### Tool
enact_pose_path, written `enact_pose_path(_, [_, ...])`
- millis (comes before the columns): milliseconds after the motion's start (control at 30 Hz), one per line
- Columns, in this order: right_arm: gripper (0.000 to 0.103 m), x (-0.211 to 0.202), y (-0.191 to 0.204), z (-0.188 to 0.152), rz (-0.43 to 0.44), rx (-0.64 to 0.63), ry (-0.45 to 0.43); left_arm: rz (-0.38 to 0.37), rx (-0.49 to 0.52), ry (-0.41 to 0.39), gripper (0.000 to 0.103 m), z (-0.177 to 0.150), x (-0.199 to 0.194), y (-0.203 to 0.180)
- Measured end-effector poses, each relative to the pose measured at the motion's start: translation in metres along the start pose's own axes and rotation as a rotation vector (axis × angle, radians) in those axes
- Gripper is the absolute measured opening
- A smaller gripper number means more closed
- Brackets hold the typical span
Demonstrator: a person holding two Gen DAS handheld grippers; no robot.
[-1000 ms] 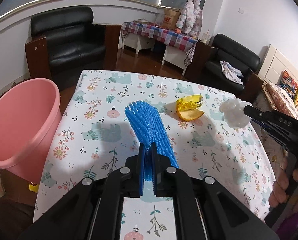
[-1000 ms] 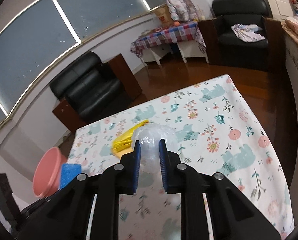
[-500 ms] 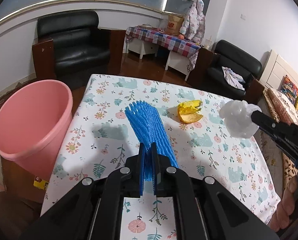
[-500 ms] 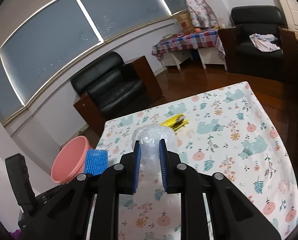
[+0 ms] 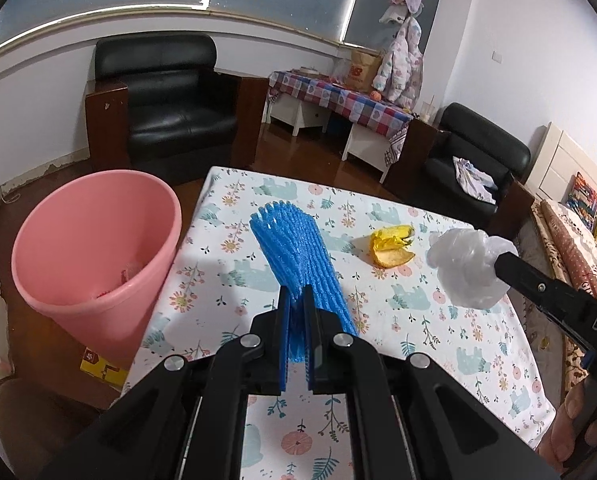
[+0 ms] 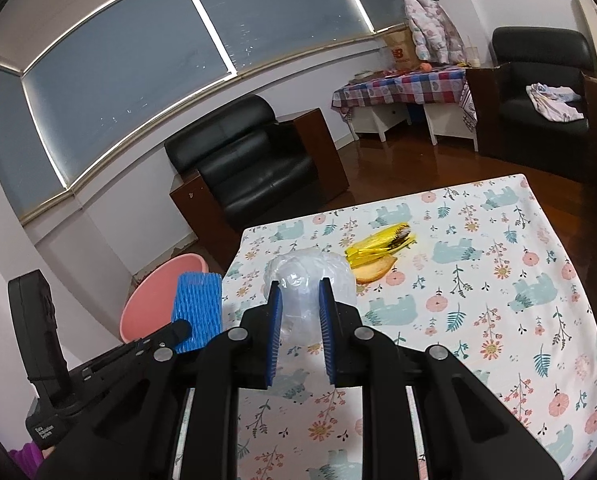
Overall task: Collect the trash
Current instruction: 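Carry the blue foam net and white plastic bag over the pink bin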
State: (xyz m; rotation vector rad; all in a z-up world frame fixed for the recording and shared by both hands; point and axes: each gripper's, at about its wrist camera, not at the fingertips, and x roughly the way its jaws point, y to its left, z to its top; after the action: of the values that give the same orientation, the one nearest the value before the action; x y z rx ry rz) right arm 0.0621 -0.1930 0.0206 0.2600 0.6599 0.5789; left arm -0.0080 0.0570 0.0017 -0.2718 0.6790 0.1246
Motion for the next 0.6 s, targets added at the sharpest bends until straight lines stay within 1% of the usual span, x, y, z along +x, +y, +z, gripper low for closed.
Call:
enact_pose_path(367, [0.019, 0.000, 0.012, 0.000, 0.005, -0.019, -0.009, -0.002, -0.016, -0.028, 0.005, 0.002, -0.011, 0.014])
enact_pose_path(600, [0.019, 0.008, 0.025, 0.002, 0.013, -0.041, -0.006, 0.021, -0.039, -0.053, 0.005, 0.004, -0.015, 0.031])
